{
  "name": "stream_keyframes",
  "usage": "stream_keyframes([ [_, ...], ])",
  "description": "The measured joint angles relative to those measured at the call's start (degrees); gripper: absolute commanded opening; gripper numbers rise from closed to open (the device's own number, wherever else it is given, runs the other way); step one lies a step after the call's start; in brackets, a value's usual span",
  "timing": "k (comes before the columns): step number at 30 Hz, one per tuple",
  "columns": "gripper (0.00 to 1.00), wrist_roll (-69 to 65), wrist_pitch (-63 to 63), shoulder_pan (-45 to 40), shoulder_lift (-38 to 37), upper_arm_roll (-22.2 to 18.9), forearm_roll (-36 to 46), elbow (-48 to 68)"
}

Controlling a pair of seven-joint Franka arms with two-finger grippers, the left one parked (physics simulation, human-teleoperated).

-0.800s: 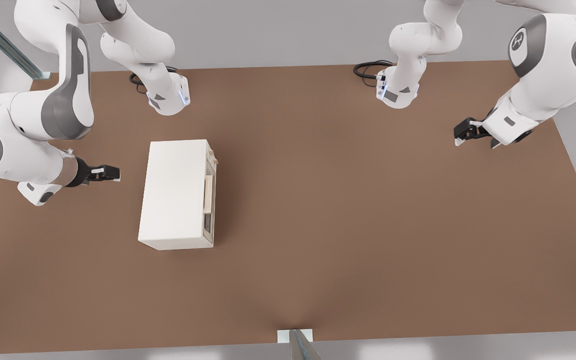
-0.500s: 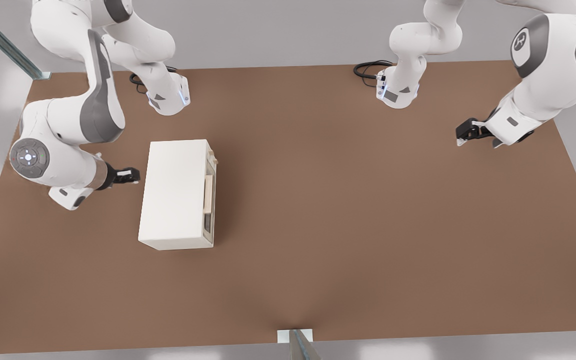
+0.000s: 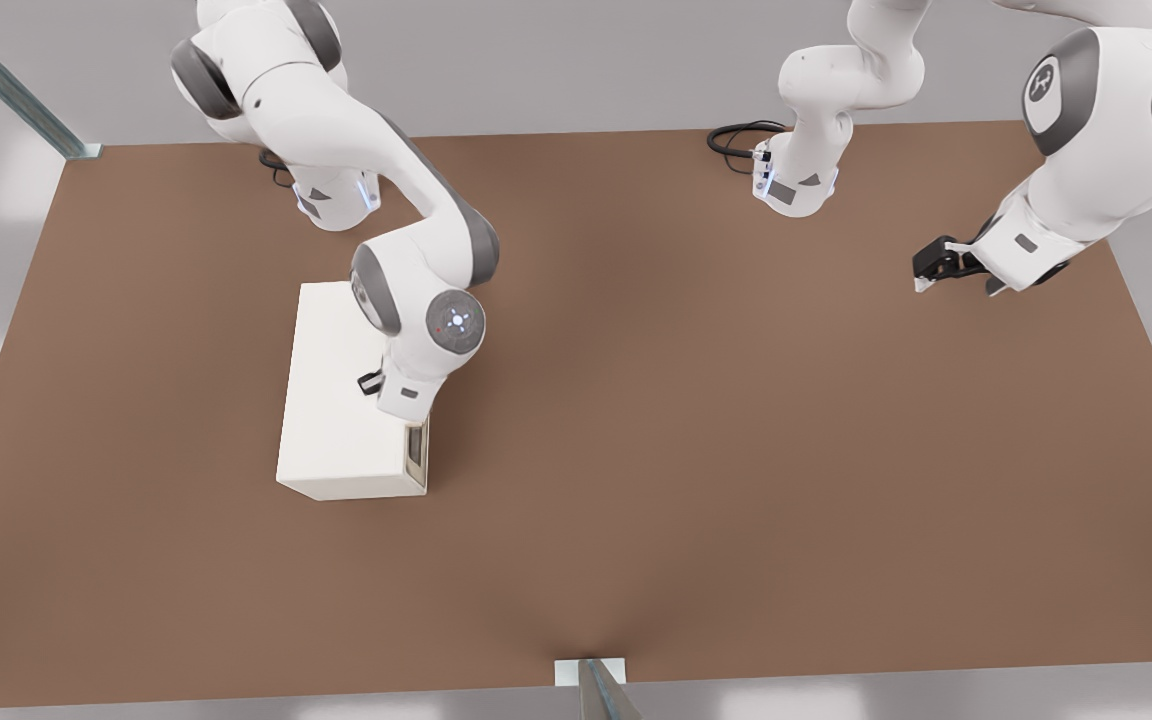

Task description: Keep left arm still and open the oven door with right arm

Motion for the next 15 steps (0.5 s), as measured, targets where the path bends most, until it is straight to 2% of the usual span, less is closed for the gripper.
stream_keyframes([
  [9,0.21,3.76,0.31,2.15,7.2,-0.04,-2.76,5.17],
  [15,0.21,5.33,0.83,2.45,8.46,-0.13,-3.03,4.84],
])
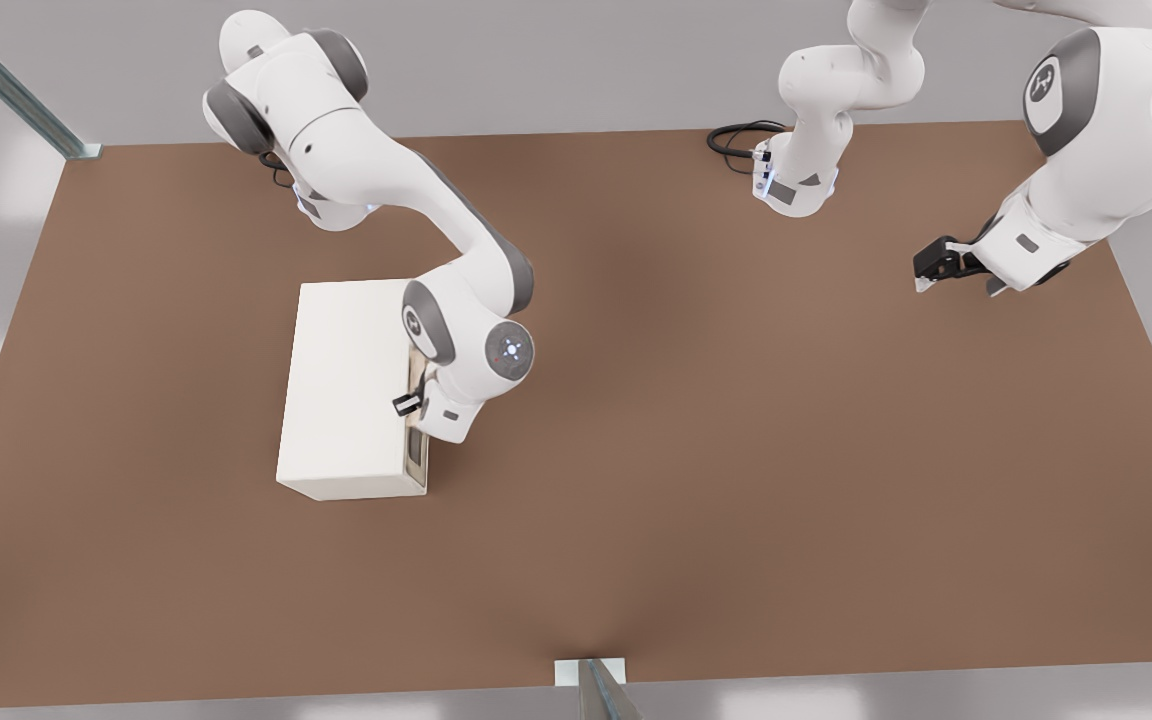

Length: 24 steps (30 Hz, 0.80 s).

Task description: Keep left arm still and open the oven door with right arm

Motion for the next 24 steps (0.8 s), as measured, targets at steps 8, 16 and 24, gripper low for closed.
stream_keyframes([
  [8,0.21,0.98,-2.19,1.15,-0.26,0.14,0.11,-1.94],
  [16,0.21,1.24,-4.53,1.81,0.26,0.14,-0.3,-3.28],
  [24,0.21,1.42,-4.99,1.35,1.35,0.09,-0.54,-3.88],
])
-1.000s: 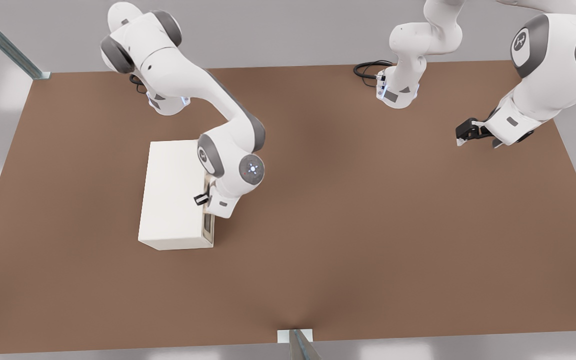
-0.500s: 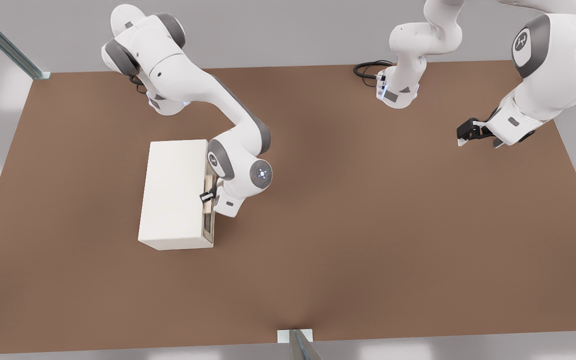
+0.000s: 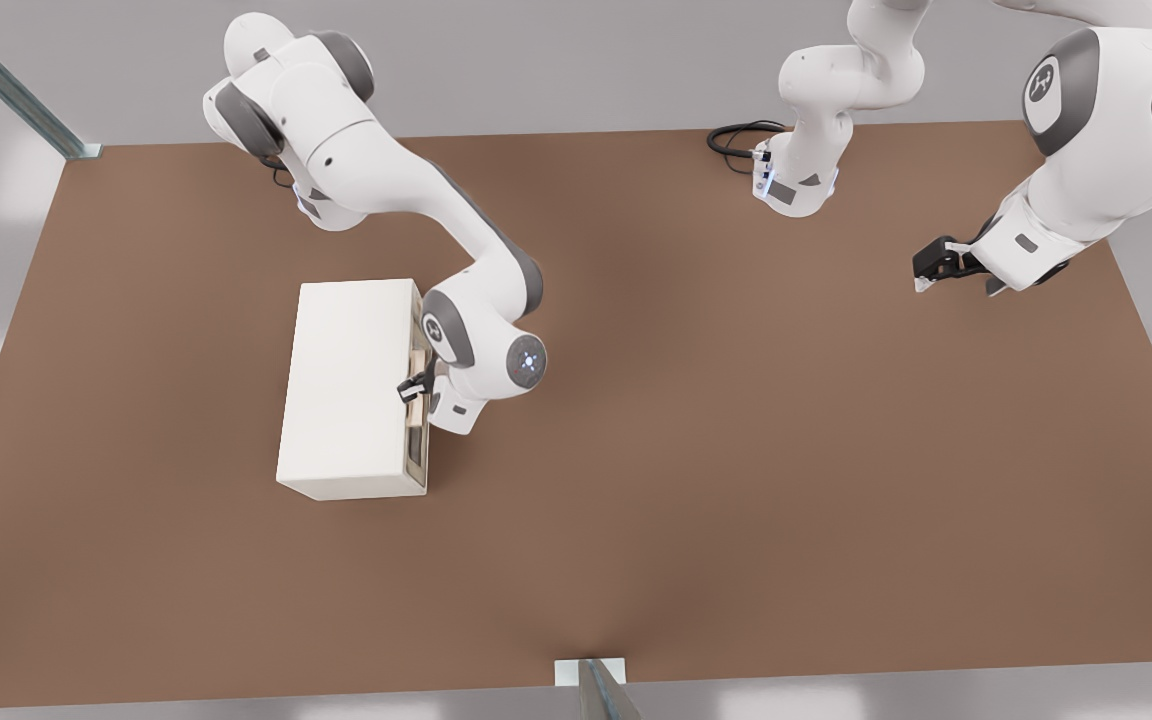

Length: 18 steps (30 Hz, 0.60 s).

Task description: Keep left arm still and open the oven door with right arm

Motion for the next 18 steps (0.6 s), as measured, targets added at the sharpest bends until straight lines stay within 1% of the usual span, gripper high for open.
stream_keyframes([
  [13,0.21,0.15,0.15,0.24,0.78,0.08,0.07,1.76],
  [15,0.21,0.17,0.33,0.47,1.02,0.17,0.28,3.15],
  [18,0.21,0.28,0.74,1.25,3.51,0.09,2.14,10.48],
])
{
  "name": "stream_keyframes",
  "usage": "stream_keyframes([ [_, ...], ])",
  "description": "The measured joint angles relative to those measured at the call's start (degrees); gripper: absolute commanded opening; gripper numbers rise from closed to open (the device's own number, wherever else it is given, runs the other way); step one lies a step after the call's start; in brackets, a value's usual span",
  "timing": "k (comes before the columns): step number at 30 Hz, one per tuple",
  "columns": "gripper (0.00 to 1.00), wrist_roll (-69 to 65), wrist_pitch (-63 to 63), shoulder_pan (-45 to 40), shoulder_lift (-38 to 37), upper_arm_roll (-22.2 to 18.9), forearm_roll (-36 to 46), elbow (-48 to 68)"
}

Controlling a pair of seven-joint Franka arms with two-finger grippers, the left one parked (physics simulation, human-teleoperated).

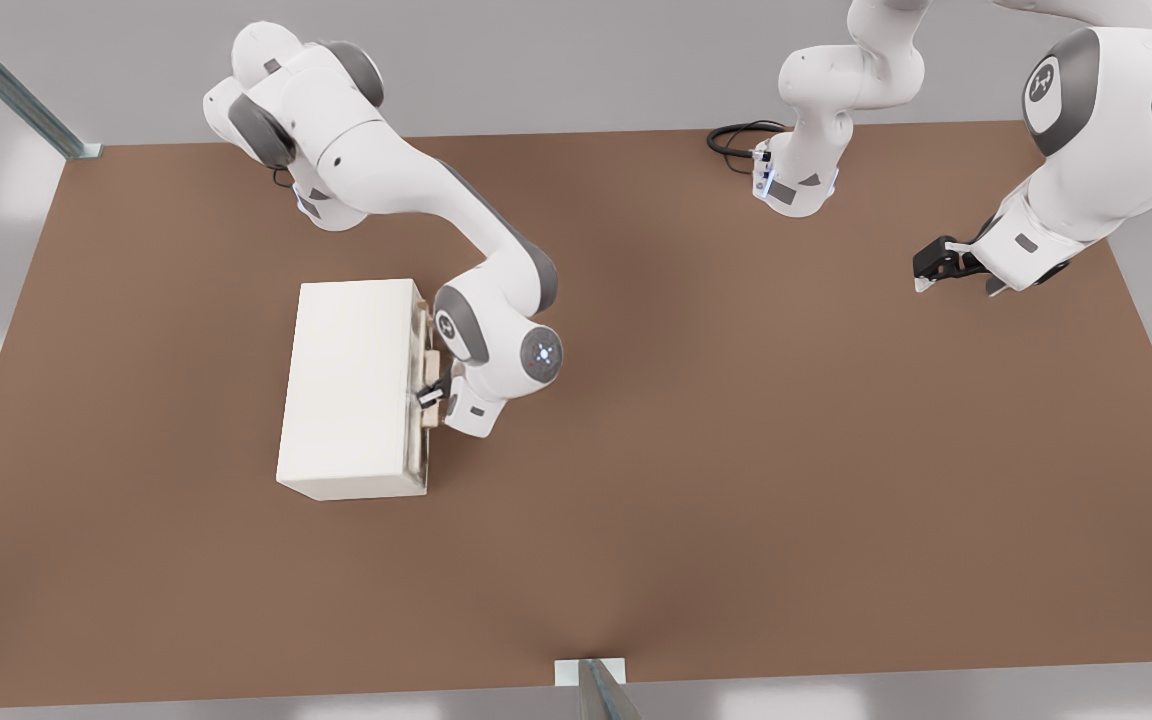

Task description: Keep left arm still and open the oven door with right arm

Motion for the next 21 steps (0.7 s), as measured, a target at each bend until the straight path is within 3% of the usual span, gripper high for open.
stream_keyframes([
  [2,0.21,0.11,0.29,-5.74,-0.14,-0.23,7.2,5.98],
  [3,0.99,0.1,0.28,-12.19,-1.2,-0.19,12.44,7.24],
  [5,1.0,-0.88,-1.06,-24.49,-4.73,-0.49,19.34,6.81],
  [8,1.0,-2.81,-2.0,-33.41,-16.48,-0.75,21.76,-4.86],
  [13,1.0,-5.8,-2.14,-35.42,-29.13,-0.75,22.72,-14.71],
  [21,1.0,-9.08,-1.42,-35.89,-32.26,-0.86,23.44,-18.54],
])
